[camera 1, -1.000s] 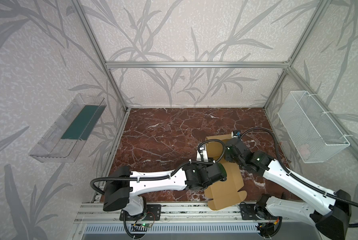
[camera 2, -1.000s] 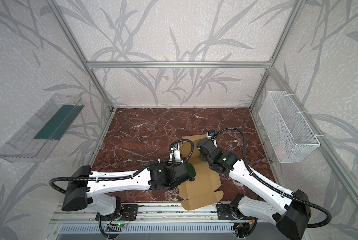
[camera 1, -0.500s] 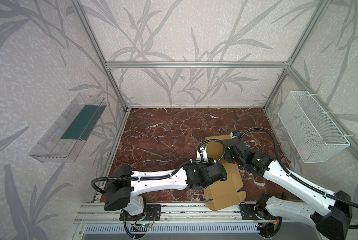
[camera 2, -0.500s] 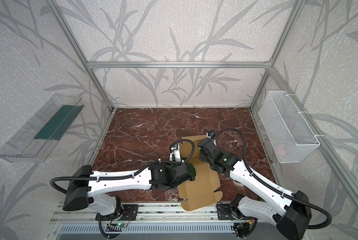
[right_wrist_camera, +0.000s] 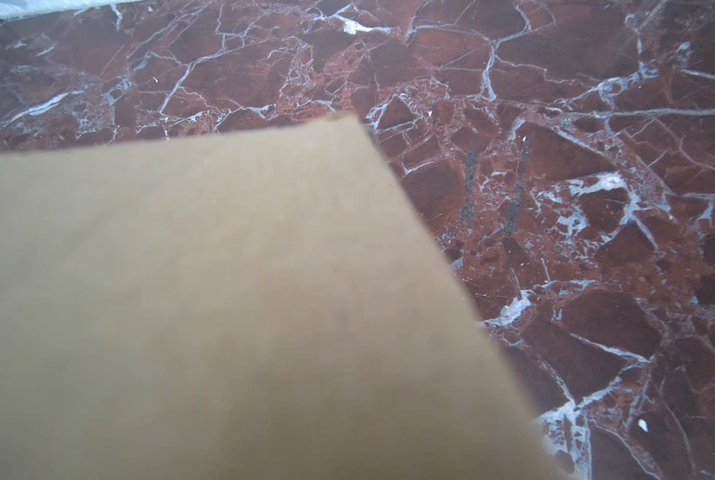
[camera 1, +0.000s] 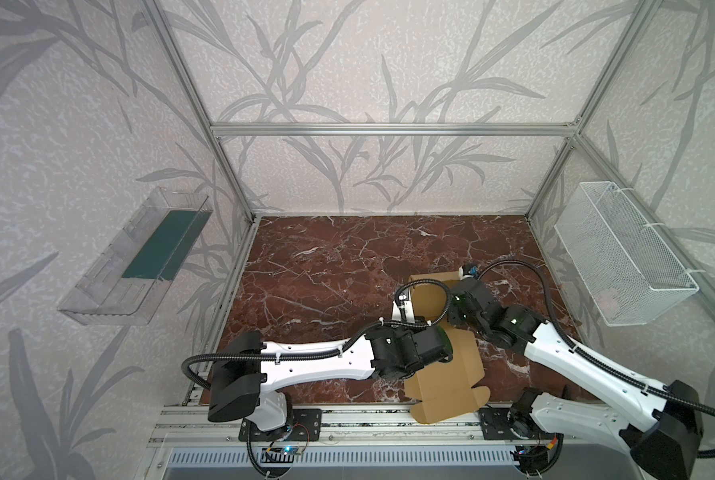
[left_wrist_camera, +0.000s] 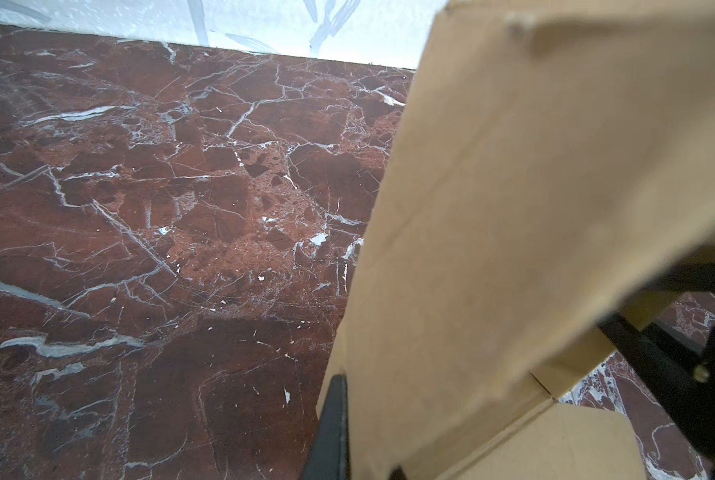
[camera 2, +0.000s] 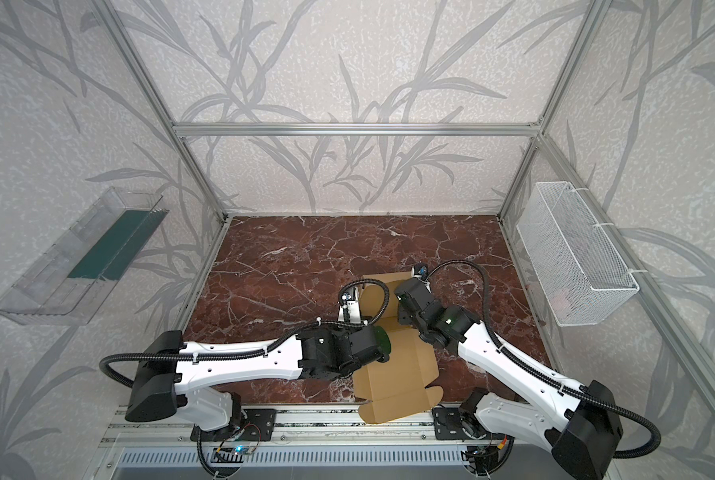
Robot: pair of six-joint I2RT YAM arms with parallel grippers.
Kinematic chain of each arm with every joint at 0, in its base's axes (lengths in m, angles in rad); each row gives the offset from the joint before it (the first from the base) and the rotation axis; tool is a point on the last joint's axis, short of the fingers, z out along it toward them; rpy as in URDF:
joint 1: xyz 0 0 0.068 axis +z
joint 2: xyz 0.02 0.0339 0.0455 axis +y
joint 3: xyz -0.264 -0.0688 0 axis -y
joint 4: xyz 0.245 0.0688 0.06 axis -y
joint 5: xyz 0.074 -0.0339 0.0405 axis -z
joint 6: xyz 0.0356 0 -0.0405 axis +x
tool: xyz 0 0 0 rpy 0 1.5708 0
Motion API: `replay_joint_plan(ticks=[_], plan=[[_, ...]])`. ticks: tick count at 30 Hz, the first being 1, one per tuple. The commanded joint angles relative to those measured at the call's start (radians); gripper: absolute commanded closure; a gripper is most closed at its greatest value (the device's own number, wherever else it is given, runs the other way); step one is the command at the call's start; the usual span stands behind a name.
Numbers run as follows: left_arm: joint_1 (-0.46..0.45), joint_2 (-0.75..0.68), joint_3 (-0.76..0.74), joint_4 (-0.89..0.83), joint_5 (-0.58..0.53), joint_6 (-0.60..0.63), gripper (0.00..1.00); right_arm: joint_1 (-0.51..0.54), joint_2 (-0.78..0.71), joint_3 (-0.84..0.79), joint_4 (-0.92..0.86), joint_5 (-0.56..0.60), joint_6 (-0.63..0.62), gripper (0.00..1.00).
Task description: Fold the paper box
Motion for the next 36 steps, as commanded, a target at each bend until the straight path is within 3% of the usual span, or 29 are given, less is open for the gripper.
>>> replay_joint_plan(ticks=[1, 6, 13, 17, 21, 36], plan=[[-0.012, -0.009, 0.055, 0.079, 0.011, -0.043, 1.0, 0.005, -0.005, -0.02, 0.04, -0.061, 0.027, 0.8], [-0.011, -0.004, 0.056, 0.073, 0.012, -0.047, 1.0, 0.005, -0.027, -0.023, 0.028, -0.062, 0.038, 0.77], [0.001, 0.016, 0.05, 0.05, 0.009, -0.06, 1.0, 0.007, -0.135, -0.038, 0.012, -0.124, 0.062, 0.54], [0.014, 0.032, 0.047, 0.036, 0.012, -0.068, 1.0, 0.013, -0.194, -0.045, -0.012, -0.166, 0.065, 0.47], [0.035, 0.034, 0.032, 0.038, 0.022, -0.068, 1.0, 0.058, -0.251, -0.036, -0.067, -0.128, 0.058, 0.39], [0.069, 0.021, -0.003, 0.048, 0.037, -0.043, 1.0, 0.074, -0.388, 0.021, -0.223, -0.085, 0.01, 0.3]])
